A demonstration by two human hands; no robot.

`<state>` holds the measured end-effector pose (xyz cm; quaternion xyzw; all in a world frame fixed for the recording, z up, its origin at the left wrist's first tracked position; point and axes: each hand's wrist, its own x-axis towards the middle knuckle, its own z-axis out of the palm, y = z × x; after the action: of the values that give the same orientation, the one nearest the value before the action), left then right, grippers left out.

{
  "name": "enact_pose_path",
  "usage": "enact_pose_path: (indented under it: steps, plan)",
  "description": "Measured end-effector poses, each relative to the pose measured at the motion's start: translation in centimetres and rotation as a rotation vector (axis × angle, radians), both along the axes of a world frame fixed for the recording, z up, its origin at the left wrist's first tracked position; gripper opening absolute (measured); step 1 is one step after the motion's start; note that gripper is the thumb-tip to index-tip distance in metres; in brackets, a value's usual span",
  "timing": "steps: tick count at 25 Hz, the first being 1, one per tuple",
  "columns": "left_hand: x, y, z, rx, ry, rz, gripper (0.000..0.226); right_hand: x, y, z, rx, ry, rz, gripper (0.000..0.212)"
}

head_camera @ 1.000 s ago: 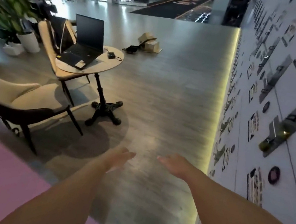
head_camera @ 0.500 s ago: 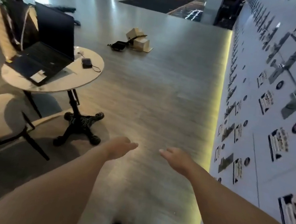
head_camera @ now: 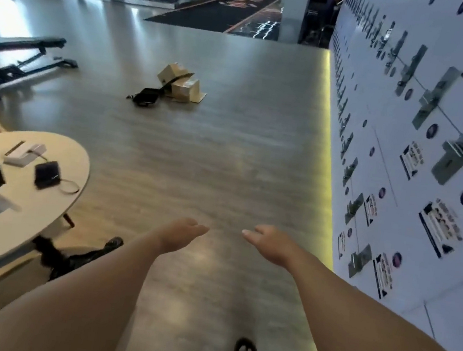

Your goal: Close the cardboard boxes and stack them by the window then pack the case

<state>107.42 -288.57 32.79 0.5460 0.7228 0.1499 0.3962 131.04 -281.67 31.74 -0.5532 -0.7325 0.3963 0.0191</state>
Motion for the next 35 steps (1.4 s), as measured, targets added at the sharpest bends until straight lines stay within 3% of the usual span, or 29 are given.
enact_pose_path:
  steps: [8, 14, 25, 35]
  plan:
    - [-6.0, 24.6, 2.6, 0.007, 0.074, 0.094, 0.048, -6.3, 27.4, 1.0, 0.037, -0.013, 0.082, 0.074]
    - [-14.4, 42.8, 0.9, -0.019, 0.126, 0.107, 0.059, -14.1, 46.4, -0.4, 0.043, -0.059, 0.135, 0.077]
    - [-26.0, 77.5, 1.7, -0.046, 0.088, 0.033, 0.06, -25.0, 79.1, 1.6, 0.032, -0.039, 0.048, 0.073]
    - [-36.4, 106.6, 2.2, -0.089, 0.108, 0.209, 0.067, -37.0, 112.6, 1.0, 0.03, 0.002, 0.179, 0.074]
